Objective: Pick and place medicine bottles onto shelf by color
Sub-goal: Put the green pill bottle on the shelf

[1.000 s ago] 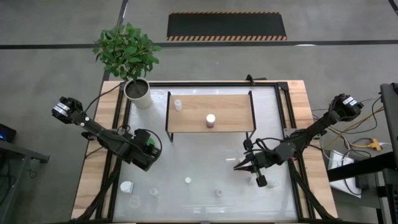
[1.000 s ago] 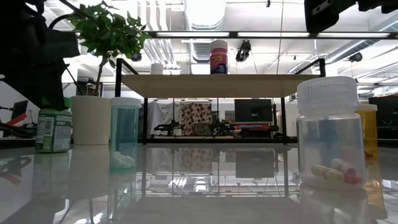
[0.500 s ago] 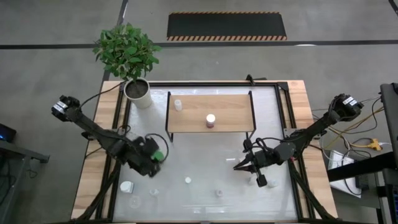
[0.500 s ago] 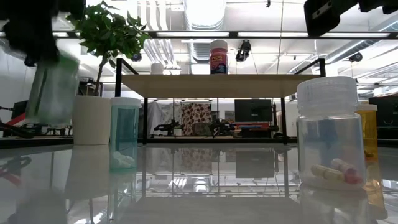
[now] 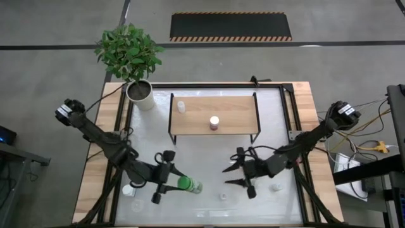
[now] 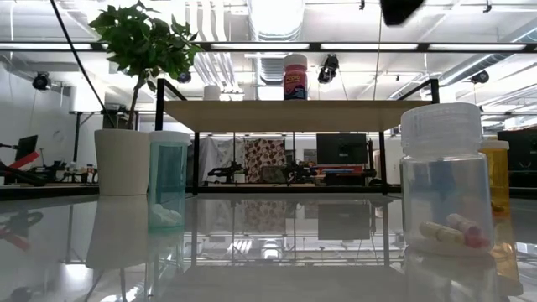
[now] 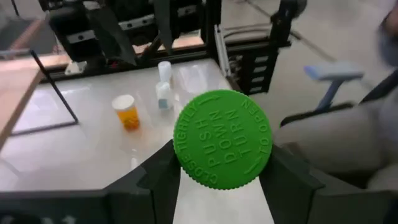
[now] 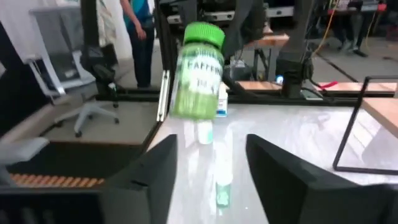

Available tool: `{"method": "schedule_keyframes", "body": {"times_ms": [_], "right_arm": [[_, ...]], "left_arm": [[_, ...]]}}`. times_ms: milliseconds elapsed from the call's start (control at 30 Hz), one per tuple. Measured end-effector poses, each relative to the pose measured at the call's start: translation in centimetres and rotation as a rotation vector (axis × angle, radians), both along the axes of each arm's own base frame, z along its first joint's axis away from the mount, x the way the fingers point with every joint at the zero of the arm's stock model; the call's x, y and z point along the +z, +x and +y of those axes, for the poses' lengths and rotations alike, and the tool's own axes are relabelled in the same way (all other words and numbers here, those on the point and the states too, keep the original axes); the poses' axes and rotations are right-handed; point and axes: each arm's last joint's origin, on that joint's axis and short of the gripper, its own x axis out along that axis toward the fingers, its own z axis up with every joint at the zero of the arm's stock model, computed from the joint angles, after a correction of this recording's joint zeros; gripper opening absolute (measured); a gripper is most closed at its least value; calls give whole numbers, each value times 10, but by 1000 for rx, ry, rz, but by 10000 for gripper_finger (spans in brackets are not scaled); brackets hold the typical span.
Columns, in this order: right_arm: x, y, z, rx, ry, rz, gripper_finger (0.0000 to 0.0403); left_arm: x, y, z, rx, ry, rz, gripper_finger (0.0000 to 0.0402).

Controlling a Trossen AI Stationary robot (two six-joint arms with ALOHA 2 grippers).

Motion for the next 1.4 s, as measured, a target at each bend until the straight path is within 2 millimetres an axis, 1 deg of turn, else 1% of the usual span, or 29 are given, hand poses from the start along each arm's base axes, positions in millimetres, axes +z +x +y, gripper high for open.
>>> {"method": "schedule_keyframes", "body": {"times_ms": [133, 300, 433, 533, 633, 800, 867, 1067, 1133, 1200, 1400], "right_arm": [[14, 16, 10, 0, -54, 98, 227], [27, 33, 20, 16, -110, 202, 266], [37, 45, 26, 32, -118, 276, 284], [38, 54, 28, 16, -128, 343, 288], [37, 62, 29, -2, -137, 385, 286], [38, 71, 31, -15, -144, 419, 269], [38, 72, 31, -18, -148, 427, 253], [40, 72, 30, -25, -138, 429, 188], [40, 72, 29, -26, -137, 427, 176], [41, 71, 29, -30, -139, 425, 173], [44, 64, 25, -25, -158, 468, 183]], "left_arm": [[-13, 17, -7, -37, 132, -44, 169], [-24, 36, -11, -53, 255, -81, 169], [-29, 46, -15, -58, 359, -116, 169], [-24, 50, -17, -36, 402, -138, 169], [-19, 55, -17, -17, 431, -152, 169], [-19, 57, -17, -20, 449, -153, 169], [-19, 56, -17, -20, 447, -154, 169], [-19, 57, -17, -7, 433, -158, 175], [-18, 57, -17, 18, 413, -166, 187], [-16, 56, -16, 25, 408, -171, 206], [-12, 54, -13, 43, 415, -179, 268]]}}
